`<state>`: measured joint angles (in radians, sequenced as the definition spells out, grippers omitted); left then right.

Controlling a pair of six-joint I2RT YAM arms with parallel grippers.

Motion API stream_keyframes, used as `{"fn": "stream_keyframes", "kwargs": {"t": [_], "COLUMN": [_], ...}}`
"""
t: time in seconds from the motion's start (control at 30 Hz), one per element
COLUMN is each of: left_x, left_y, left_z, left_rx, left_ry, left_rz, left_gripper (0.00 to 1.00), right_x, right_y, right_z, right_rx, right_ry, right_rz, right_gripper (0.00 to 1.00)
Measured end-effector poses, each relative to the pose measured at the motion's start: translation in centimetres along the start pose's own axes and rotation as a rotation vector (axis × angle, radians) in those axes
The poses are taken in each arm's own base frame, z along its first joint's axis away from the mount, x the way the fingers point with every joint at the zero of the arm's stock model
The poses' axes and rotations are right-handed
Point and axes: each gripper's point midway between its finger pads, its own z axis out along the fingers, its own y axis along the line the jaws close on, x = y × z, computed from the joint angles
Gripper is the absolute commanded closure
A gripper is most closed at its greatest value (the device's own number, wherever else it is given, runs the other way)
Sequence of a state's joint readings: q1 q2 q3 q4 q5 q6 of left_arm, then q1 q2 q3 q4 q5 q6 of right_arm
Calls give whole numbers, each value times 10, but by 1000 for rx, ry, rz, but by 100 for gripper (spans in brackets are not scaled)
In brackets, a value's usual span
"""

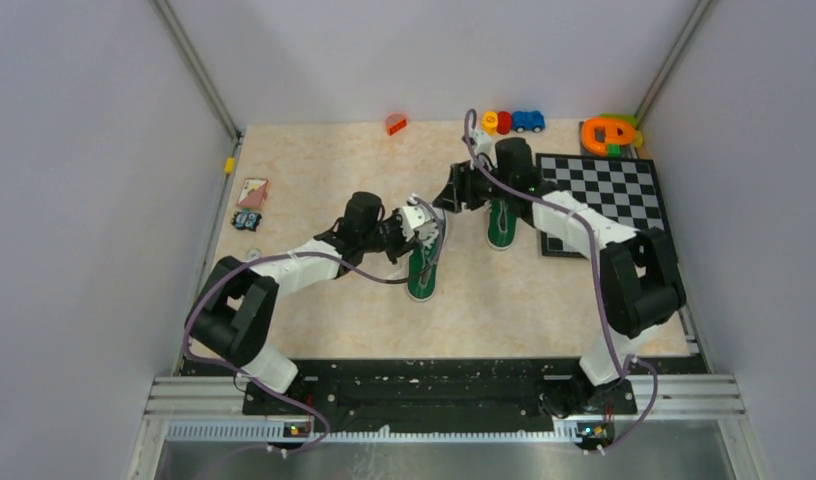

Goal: Tie the shoes
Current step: Wrap the shoelace around the shoelace.

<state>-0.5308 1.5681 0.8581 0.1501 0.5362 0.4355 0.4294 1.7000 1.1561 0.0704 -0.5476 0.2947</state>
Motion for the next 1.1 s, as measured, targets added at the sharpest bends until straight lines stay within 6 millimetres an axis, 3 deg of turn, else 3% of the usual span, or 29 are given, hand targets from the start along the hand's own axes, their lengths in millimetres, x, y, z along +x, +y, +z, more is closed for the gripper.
{"fn": "stream_keyframes", "kwargs": {"t": [0.07,0.17,0.27,0.4,0.53,0.7,0.97,1.1], "left_x": [3,7,9,10,7,8,5,5], "left_y": [-2,-4,-6,-6,-5,-7,-7,-7], "left_z": [1,1,2,2,2,1,0,0], "left_rx": [-3,-5,-5,-10,-14,-13,-10,-10], "left_ry": [-6,-19,-29,-41,-49,-55,-62,-62], "left_rz": [-7,-13,-17,-16,-12,-9,-6,-5], "left_gripper": [100,100,100,100,100,100,100,100], "right_x": [-9,-43,-47,-24,24,68,75,79], "right_y": [1,2,1,6,15,18,13,6], "right_z": [-1,14,27,57,86,93,83,81], "right_rx": [10,-7,-16,-33,-52,-61,-48,-22], "right_ry": [46,95,154,297,461,611,678,702], "right_rz": [-51,-145,-205,-281,-327,-363,-418,-448], "right_gripper": [48,48,50,53,48,46,50,59]}}
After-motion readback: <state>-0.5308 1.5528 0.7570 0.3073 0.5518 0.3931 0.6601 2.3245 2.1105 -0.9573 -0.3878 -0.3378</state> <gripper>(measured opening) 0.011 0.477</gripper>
